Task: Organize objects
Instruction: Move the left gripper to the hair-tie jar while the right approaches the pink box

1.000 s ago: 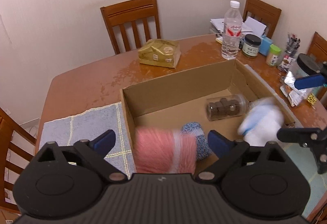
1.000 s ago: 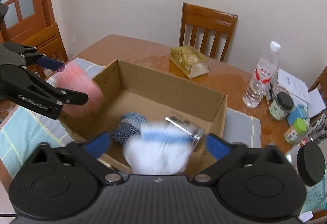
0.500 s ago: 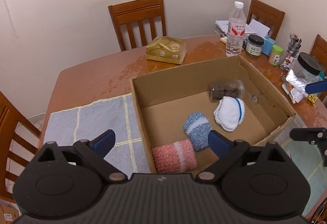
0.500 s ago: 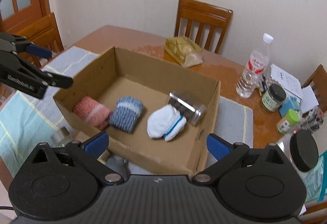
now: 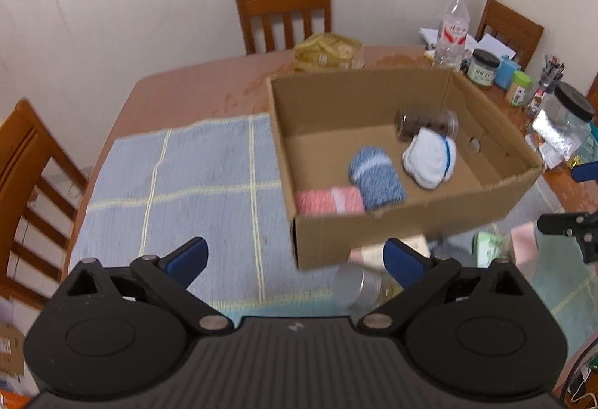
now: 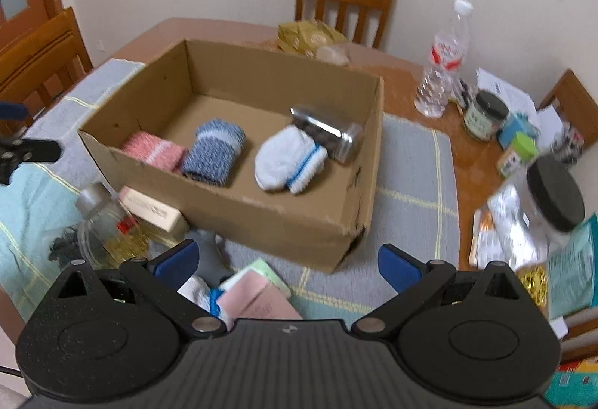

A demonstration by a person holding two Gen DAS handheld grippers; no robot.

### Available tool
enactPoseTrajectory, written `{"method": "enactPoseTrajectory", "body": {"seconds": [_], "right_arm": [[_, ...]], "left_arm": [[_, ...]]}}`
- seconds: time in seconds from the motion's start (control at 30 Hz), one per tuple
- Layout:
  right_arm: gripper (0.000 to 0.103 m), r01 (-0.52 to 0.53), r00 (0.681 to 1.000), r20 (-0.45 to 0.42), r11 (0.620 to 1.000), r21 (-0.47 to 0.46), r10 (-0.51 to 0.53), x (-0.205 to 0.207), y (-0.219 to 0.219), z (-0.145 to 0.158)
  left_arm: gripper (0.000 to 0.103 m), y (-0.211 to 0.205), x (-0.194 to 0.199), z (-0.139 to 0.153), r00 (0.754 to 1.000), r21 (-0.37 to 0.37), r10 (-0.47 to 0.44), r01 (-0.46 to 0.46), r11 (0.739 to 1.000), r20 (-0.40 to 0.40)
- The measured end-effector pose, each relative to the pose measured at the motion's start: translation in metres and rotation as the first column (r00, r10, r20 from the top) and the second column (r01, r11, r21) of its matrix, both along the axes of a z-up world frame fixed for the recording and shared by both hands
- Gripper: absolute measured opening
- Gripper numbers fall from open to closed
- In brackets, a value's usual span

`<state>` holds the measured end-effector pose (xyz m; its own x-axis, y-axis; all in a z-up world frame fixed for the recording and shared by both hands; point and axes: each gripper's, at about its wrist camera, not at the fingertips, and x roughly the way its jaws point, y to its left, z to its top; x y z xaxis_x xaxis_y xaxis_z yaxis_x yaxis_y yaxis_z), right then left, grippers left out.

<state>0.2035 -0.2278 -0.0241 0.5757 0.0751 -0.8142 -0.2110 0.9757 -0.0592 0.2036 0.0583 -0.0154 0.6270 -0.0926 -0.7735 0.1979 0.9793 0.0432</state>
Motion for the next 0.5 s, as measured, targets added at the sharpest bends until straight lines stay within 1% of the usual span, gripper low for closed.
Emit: {"method": "enactPoseTrajectory", "body": {"seconds": [0.13,0.23,0.3,0.43,0.5], "right_arm": [[0.103,0.041,0.999,-0.036,0.999,0.004,-0.041,-0.002,-0.005,-0.016],[0.103,0.071,0.996,-0.059,0.997,0.006,-0.07,-0.002,-0.007,-0.029],[0.103,0.09,0.994,-0.065,0.996,0.007,-0.089,-0.003,-0.009,-0.034],[0.103,0.12,0.991,-0.063,0.991,0.05,-0.117,-0.007,-0.015,-0.036],[0.103,0.144,0.988,-0.064,0.989,0.04,-0.141,-0.006,-0.017,-0.04]], "left_arm": [[0.1,0.004,-0.015,-0.012,0.999,-0.007,0.043,-0.043,0.999,-0.027],[0.1,0.006,-0.022,-0.023,0.995,-0.022,0.07,-0.072,0.997,-0.064],[0.1,0.008,-0.028,-0.027,0.993,-0.029,0.082,-0.084,0.996,-0.08],[0.1,0.011,-0.035,-0.031,0.99,-0.053,0.106,-0.112,0.992,-0.097],[0.1,0.011,-0.037,-0.031,0.988,-0.059,0.113,-0.119,0.991,-0.102]]}}
